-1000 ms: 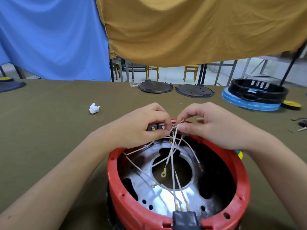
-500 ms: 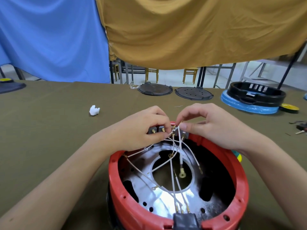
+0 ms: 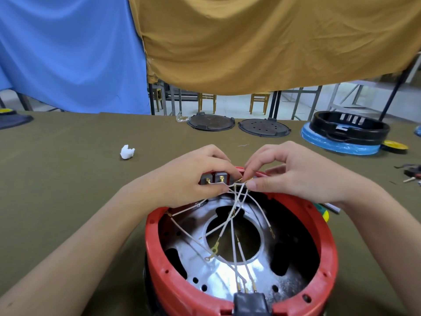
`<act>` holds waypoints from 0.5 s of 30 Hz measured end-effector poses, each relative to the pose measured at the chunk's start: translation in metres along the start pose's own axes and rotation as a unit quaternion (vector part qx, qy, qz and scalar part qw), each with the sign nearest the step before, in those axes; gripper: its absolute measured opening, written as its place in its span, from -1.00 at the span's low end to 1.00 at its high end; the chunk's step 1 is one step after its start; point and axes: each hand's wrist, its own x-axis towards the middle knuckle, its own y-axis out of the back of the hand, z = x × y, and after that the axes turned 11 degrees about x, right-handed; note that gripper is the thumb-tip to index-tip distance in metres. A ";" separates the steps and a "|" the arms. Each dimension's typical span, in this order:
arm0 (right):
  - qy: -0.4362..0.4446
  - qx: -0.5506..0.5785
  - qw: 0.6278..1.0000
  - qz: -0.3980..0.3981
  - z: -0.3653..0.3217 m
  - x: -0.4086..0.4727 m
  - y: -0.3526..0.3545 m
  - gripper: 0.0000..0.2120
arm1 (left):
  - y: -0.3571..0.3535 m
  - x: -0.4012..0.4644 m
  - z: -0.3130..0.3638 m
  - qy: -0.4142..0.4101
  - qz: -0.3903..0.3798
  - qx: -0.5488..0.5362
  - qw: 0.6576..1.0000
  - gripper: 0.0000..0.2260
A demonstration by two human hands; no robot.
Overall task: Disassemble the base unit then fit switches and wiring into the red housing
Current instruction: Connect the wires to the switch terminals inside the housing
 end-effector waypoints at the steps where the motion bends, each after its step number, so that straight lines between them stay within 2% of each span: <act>1: -0.001 -0.002 1.000 0.001 0.000 0.000 0.000 -0.95 | 0.000 0.000 0.000 0.000 -0.001 0.001 1.000 -0.74; 12: -0.010 -0.028 1.000 -0.005 -0.004 0.000 0.001 -0.94 | 0.000 -0.001 0.002 -0.009 0.020 -0.009 1.000 -0.74; 15: -0.010 -0.025 1.000 -0.014 -0.004 0.000 0.000 -0.94 | 0.001 -0.001 0.003 -0.011 0.022 -0.011 1.000 -0.80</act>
